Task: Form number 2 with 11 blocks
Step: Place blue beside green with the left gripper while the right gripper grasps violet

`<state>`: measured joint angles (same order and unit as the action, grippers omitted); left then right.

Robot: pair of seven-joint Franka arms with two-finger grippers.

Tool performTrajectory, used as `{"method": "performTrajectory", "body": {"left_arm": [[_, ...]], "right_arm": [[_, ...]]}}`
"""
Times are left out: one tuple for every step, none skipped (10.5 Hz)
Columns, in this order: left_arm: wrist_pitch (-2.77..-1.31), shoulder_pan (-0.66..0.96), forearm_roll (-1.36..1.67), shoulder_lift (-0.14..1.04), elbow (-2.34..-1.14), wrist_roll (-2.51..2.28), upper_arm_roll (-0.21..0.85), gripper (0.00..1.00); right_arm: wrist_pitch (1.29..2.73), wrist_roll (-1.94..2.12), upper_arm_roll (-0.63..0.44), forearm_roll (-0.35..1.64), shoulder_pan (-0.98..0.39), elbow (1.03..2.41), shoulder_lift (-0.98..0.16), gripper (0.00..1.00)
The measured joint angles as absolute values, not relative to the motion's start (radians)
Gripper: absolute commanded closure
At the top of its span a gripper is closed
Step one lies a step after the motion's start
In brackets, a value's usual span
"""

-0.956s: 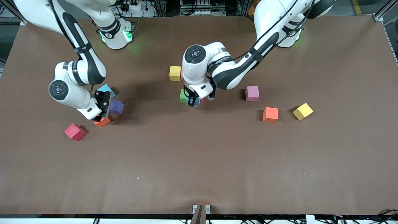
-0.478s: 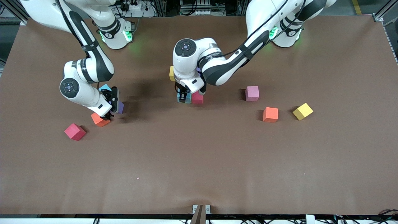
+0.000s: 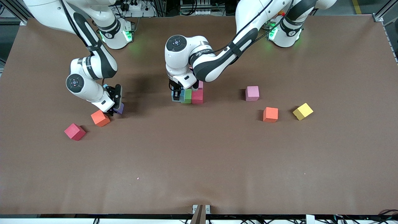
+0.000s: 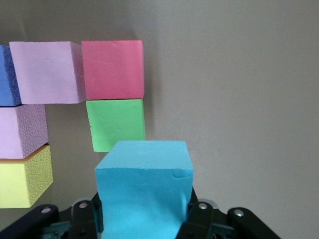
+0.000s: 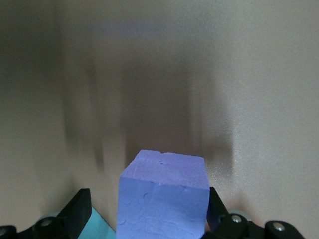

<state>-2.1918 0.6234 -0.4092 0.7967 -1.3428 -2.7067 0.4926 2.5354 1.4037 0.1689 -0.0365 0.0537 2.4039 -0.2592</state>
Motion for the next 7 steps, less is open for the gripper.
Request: {"method": "performTrajectory", "body": {"left_arm": [[-2.204,0.624,-0.406,0.801,-1.342,-2.707,0.491,0.65],[-2.224,0.626,-0.402,0.808,-1.342,-2.712,0.491,0.65],[-2.242,0.630,-0.401,0.816,-1.342,-2.717,0.491,0.65],[-2.256,0.633,-0.399,0.821,-1.342,-2.719,0.491,0.65],[-2.265,0.639,-0.398,0.826,-1.341,-2.724,0.490,0.65],[-2.273,0.644,-0.398,0.831,-1.341,-2.726,0.487,0.64],[-2.278,0.650,-0.398,0.838,-1.340,-2.726,0.484,0.64]], "right_arm": [[2.571,1.403,0.169,-0.036,0.054,2.405,-0.260,0.00],[2.606,1.403,0.169,-0.036,0.053,2.405,-0.263,0.00],[2.627,1.403,0.170,-0.036,0.052,2.405,-0.268,0.00],[2.644,1.403,0.171,-0.036,0.052,2.406,-0.274,0.00],[2.658,1.403,0.170,-0.036,0.052,2.406,-0.284,0.00],[2.665,1.403,0.170,-0.036,0.052,2.406,-0.295,0.00],[2.669,1.403,0.170,-0.036,0.052,2.406,-0.305,0.00]]}}
